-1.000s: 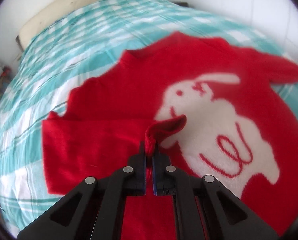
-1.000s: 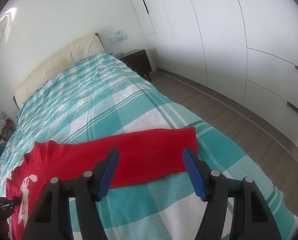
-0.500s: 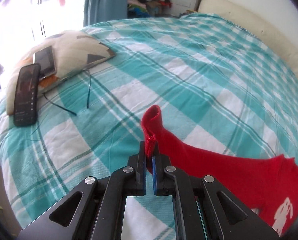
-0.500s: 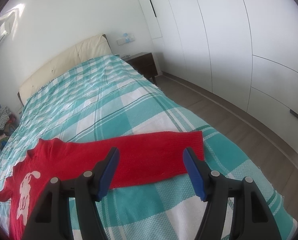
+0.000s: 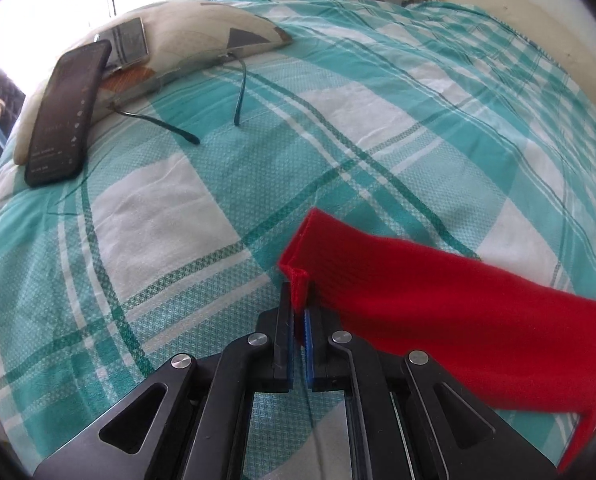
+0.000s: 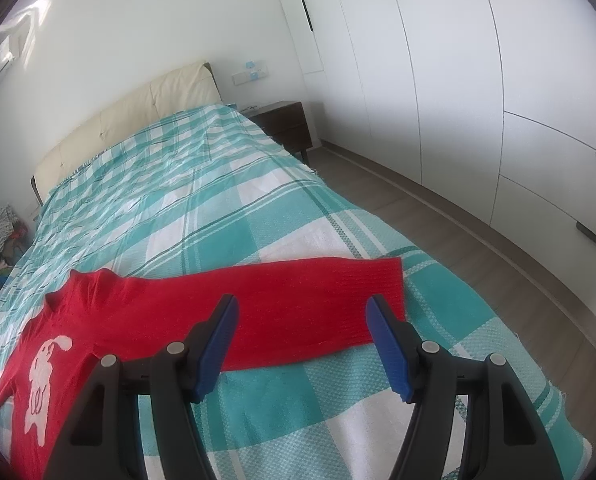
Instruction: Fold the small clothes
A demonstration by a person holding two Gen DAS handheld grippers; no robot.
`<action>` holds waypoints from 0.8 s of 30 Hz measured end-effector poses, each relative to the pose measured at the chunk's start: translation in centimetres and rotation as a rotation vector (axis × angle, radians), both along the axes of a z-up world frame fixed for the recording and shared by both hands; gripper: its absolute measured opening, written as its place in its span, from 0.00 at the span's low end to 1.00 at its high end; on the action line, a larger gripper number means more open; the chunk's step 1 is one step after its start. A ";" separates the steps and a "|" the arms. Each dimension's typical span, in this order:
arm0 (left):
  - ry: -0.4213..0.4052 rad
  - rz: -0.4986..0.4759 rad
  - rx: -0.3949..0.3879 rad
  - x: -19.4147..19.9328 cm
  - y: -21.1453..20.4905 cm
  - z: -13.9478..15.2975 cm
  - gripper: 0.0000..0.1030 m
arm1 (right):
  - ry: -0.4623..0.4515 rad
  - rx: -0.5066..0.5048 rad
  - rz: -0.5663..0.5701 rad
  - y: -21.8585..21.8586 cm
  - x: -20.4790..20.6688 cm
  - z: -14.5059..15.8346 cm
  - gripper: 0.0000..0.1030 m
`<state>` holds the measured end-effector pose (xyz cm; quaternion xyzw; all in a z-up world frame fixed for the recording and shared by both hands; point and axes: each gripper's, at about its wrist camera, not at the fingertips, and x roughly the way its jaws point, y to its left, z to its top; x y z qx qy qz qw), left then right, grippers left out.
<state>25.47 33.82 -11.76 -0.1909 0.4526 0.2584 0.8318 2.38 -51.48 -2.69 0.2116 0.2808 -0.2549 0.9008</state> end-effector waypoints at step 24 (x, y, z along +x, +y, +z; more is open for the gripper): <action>-0.216 -0.100 0.083 -6.2 -7.6 6.4 0.93 | 0.033 -0.050 -0.036 0.7 -0.4 0.1 0.79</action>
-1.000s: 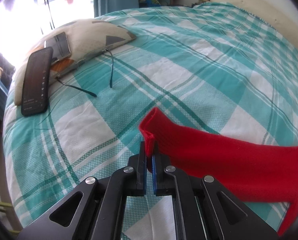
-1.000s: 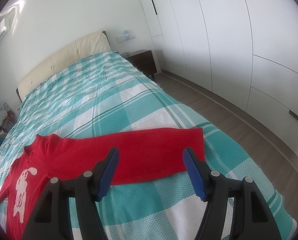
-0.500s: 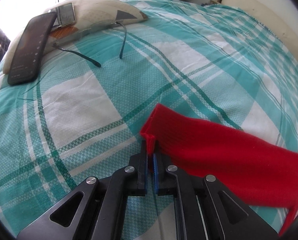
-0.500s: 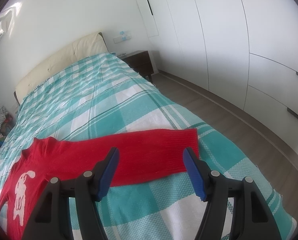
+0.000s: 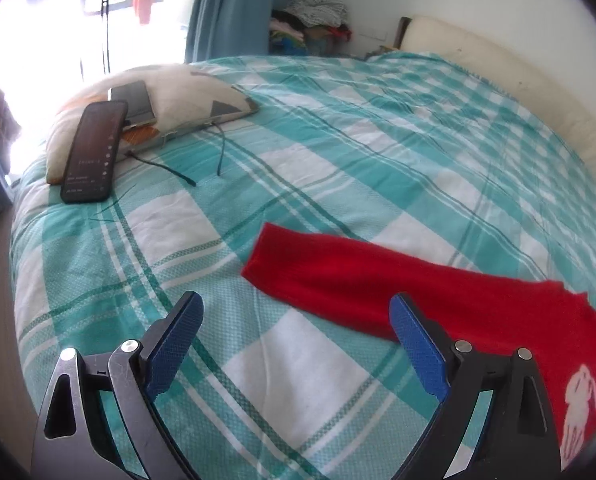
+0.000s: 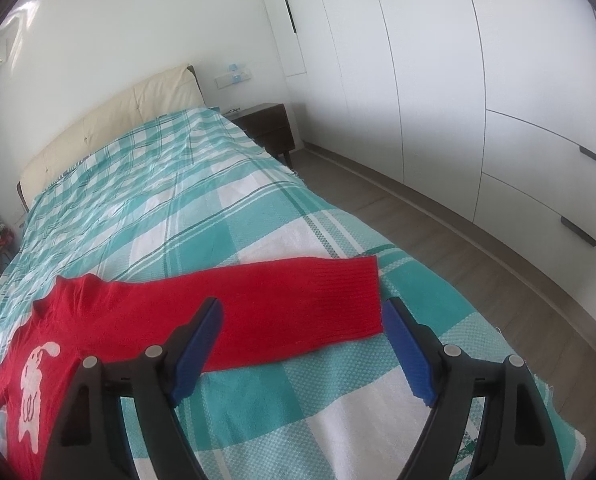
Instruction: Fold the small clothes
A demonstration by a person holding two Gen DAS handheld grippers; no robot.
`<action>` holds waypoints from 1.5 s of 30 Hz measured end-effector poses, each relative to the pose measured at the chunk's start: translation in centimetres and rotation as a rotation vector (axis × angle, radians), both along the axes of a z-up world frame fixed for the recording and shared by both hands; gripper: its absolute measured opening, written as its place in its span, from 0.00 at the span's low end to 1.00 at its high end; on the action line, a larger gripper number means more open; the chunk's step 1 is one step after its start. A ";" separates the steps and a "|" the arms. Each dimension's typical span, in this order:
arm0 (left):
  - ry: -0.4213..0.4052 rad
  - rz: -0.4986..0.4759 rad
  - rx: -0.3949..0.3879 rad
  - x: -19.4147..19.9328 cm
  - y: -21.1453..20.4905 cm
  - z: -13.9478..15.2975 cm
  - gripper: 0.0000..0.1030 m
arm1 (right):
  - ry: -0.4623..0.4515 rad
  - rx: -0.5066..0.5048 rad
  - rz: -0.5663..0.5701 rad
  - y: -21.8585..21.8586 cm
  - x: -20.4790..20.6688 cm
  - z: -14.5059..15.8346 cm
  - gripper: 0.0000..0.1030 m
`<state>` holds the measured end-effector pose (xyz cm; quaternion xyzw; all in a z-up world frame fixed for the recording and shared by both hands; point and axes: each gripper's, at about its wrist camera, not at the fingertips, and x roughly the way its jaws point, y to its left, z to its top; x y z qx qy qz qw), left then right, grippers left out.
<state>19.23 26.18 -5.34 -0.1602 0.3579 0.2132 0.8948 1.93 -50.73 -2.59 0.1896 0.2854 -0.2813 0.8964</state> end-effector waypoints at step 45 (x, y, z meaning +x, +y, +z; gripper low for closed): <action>0.252 -0.368 0.084 2.2 -12.8 -7.2 1.00 | 0.316 -0.100 0.224 11.1 3.9 -8.4 0.99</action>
